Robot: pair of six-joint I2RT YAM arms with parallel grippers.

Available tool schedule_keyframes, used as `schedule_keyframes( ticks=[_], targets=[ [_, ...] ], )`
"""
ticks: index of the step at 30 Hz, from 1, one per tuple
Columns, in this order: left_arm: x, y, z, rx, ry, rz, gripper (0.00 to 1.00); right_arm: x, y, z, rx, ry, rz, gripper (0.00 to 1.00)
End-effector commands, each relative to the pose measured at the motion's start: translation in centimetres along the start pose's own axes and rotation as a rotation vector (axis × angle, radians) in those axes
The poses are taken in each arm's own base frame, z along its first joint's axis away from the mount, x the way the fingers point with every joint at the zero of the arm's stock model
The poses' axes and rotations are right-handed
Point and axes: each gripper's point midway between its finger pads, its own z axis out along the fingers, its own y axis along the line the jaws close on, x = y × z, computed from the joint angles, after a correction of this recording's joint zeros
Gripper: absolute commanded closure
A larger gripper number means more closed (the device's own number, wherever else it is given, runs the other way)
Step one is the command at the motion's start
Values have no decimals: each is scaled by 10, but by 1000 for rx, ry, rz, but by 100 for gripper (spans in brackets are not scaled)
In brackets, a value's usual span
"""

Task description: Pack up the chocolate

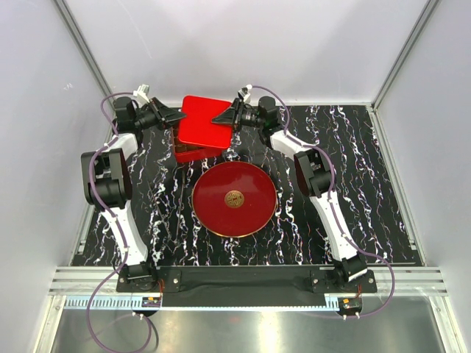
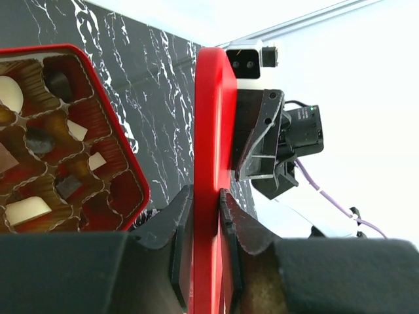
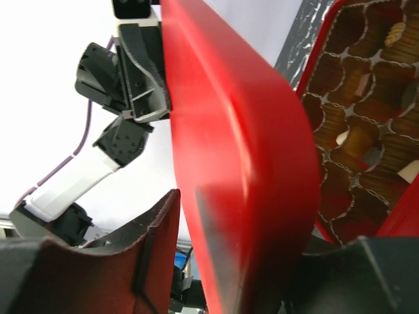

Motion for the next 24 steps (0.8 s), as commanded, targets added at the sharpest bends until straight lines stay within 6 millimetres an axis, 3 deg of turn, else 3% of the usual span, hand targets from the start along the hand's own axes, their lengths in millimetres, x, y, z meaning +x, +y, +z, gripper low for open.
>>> schedule_keyframes(
  ticks=[1, 11, 12, 14, 15, 24],
  targets=[
    [-36, 4, -21, 9, -117, 75, 96, -28, 30, -10, -83, -62, -92, 51],
    [-44, 3, -31, 60, -174, 46, 97, -31, 33, -17, -118, -82, -66, 48],
    [-48, -6, -33, 100, -193, 49, 97, -32, 32, -18, -121, -85, -65, 48],
    [-47, -3, -35, 131, -204, 20, 97, -31, 34, -18, -128, -84, -62, 48],
    [-50, -13, -37, 176, -216, 18, 98, -32, 33, -18, -128, -86, -62, 49],
    [-51, -21, -45, 286, -241, -39, 100, -32, 38, -25, -142, -93, -47, 52]
  ],
)
